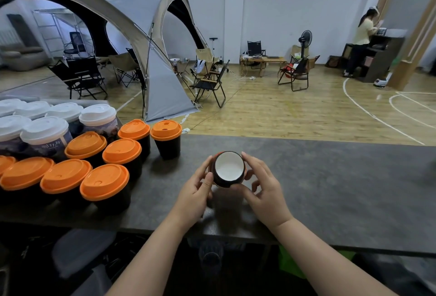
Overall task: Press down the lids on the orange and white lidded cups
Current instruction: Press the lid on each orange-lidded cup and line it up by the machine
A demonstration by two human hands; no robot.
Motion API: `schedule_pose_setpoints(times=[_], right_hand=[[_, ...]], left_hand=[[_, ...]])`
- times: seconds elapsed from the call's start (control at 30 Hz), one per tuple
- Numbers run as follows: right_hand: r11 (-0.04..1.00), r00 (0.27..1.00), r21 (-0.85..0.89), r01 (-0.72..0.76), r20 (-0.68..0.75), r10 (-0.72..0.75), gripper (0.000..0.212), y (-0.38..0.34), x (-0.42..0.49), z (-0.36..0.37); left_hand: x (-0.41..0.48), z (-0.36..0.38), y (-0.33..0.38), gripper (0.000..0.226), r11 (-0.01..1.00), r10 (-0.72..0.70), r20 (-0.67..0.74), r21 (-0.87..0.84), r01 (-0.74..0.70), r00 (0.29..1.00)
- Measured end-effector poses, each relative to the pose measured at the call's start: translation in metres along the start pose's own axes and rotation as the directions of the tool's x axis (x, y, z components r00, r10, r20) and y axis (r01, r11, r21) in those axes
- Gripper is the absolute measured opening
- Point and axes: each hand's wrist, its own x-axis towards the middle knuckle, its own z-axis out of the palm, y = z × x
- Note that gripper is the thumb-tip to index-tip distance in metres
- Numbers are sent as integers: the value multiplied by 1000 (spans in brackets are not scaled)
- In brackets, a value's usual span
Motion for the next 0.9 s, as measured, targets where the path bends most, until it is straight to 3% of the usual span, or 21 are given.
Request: schedule_pose_setpoints(times=[0.13,0.23,0.3,0.43,0.9], right_hand=[[997,999,81,-8,47,4,57,4,-1,1],[971,991,201,-126,77,113,38,3,-1,2],[931,976,292,-219,87,202,27,4,0,2],[869,945,373,-326,117,304,31,5,4,-3],[868,913,289,-404,190,361,59,5,5,-10]], left_hand=[[-2,-6,2,56,989,18,-23,-148,-21,1000],[-4,-10,2,51,943,47,-29,-330,-54,998],[-5,-11,1,61,927,47,-16,-371,-49,999],[-1,-11,-4,84,937,13,-7,-348,-15,1000],[-7,-1,5,43,992,108,-96,-56,-113,990]])
